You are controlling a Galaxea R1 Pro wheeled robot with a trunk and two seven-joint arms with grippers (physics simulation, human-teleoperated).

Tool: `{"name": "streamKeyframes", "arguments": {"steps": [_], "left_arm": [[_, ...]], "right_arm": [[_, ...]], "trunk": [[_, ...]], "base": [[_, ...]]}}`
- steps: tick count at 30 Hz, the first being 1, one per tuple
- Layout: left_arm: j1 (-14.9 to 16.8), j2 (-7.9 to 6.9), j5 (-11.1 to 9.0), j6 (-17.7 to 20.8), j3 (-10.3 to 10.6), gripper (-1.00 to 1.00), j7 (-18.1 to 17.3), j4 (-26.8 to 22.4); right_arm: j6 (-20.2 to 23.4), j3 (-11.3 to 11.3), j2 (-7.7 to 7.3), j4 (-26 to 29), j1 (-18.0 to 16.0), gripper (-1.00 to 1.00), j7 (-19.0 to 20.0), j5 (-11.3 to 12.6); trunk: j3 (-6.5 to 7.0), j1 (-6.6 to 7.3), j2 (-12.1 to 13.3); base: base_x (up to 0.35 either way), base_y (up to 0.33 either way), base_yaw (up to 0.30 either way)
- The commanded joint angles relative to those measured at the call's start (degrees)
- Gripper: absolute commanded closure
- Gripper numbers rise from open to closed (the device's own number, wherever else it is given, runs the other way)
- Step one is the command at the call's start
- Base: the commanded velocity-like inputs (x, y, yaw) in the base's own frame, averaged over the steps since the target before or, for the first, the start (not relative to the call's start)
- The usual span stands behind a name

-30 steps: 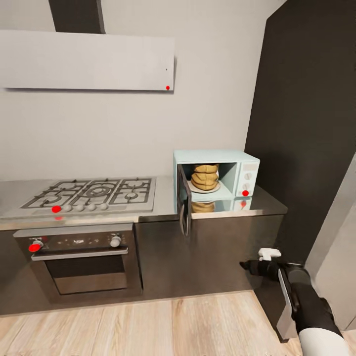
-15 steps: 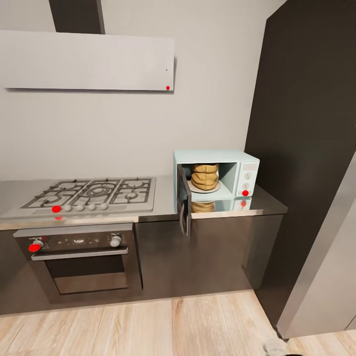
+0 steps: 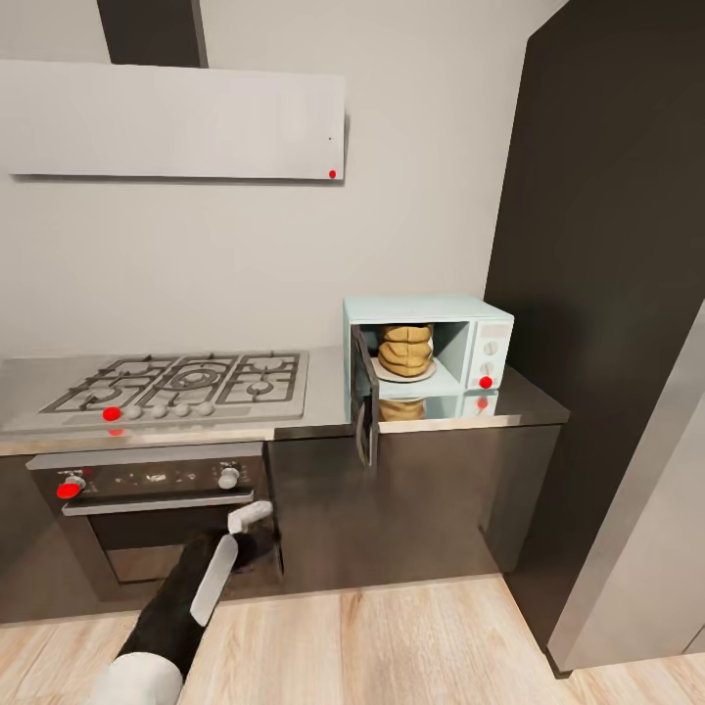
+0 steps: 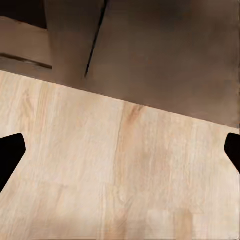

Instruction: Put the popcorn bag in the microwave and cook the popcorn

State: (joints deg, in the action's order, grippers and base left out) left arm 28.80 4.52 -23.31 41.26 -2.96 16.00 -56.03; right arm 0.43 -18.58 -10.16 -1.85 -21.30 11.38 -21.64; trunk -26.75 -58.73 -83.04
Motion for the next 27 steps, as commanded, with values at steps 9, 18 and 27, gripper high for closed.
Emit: {"name": "streamKeyframes", "arguments": {"steps": [9,18,27], "left_arm": [[21.1,3.18,-0.3,0.2,-0.1,-1.0,0.7,5.3],[22.4,4.86,-0.4,0.2,1.6,-1.0,1.2,2.0],[22.5,5.14,-0.5,-0.3,1.7,-1.0,0.8,1.1]], "right_arm": [[0.5,-0.7,0.25,-0.1,0.2,-1.0,-0.5,-0.3],[0.1,-0.3,0.4,-0.1,0.4,-1.0,-0.5,-0.7],[0.3,-0.3,0.42,-0.1,0.4,-1.0,-0.7,-0.6]], "trunk": [[-0.05,0.0,0.0],[-0.05,0.0,0.0],[-0.05,0.0,0.0]], "base": [[0.0,0.0,0.0],[0.001,0.0,0.0],[0.233,0.0,-0.001]]}}
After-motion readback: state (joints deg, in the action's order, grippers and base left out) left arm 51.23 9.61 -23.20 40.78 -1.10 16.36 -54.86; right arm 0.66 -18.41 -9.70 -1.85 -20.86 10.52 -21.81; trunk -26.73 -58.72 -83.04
